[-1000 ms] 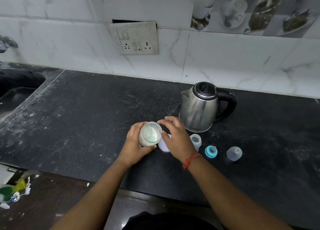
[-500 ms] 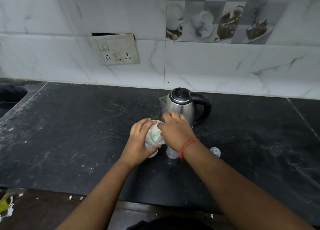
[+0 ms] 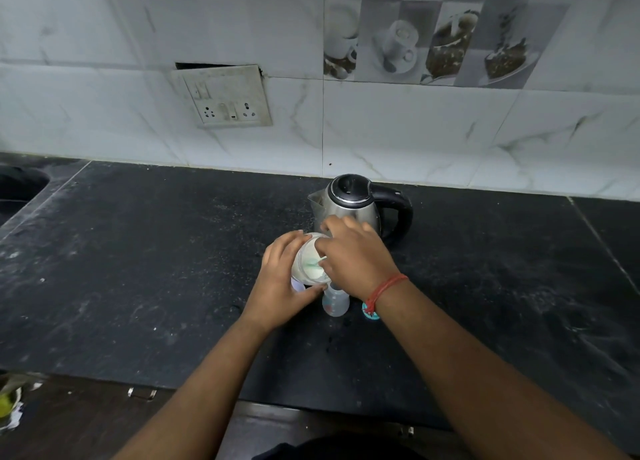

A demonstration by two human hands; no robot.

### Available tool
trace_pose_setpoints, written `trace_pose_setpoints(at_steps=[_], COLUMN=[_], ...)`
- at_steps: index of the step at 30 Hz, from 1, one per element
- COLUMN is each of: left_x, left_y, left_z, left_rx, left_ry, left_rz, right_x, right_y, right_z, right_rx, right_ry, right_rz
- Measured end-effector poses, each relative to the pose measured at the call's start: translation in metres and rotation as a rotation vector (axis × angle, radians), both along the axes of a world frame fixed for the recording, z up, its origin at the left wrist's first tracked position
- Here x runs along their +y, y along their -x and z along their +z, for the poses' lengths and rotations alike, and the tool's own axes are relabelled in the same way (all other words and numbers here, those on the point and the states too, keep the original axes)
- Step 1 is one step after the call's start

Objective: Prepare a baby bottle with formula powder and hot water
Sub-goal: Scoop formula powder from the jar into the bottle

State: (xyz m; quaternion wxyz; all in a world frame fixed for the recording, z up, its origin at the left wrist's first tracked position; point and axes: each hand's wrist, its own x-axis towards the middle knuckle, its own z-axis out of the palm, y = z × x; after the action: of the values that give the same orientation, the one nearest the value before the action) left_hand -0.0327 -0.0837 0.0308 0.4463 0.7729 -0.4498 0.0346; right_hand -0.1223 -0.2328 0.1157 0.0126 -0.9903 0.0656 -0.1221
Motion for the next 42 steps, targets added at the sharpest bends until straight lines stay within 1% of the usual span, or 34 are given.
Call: trace_pose_setpoints(at_steps=[6, 10, 13, 16, 20, 24, 26, 28, 36, 42], left_x=[0.001, 0.002, 0.003, 0.006, 0.009, 0.014, 0.015, 0.015, 0.018, 0.02], left_y=[-0.001, -0.002, -0.004, -0.005, -0.009, -0.011, -0.011, -0.011, -0.01, -0.01], left_z=[0.004, 0.007, 0.008, 0.007, 0.003, 0.001, 0.001, 0.0, -0.005, -0.005], left_rx=[-0.038, -0.044, -0.04, -0.032, -0.018, 0.018, 0.027, 0.039, 0.081, 0.088], left_ry=[0.003, -0.011, -0.011, -0.027, -0.048, -0.056, -0.049, -0.039, -0.051, -0.059], left_rz=[0.005, 0.0, -0.005, -0.007, 0.021, 0.051, 0.059, 0.066, 0.079, 0.083], right_x=[0.001, 0.003, 0.002, 0.001, -0.004, -0.007, -0.007, -0.007, 0.003, 0.003], right_y=[-0.005, -0.007, -0.009, -0.012, -0.01, -0.005, -0.002, 0.0, 0.005, 0.005], right_z=[0.001, 0.002, 0.004, 0.005, 0.012, 0.012, 0.008, 0.005, -0.001, -0.006], right_rx=[0.033, 0.112, 0.158, 0.173, 0.141, 0.058, -0.001, -0.018, -0.014, -0.041], right_ry=[-0.001, -0.092, -0.25, -0.467, -0.763, -0.965, -1.015, -0.969, -0.555, -0.584], right_rz=[-0.001, 0.011, -0.024, -0.065, -0.097, -0.201, -0.259, -0.288, -0.232, -0.238])
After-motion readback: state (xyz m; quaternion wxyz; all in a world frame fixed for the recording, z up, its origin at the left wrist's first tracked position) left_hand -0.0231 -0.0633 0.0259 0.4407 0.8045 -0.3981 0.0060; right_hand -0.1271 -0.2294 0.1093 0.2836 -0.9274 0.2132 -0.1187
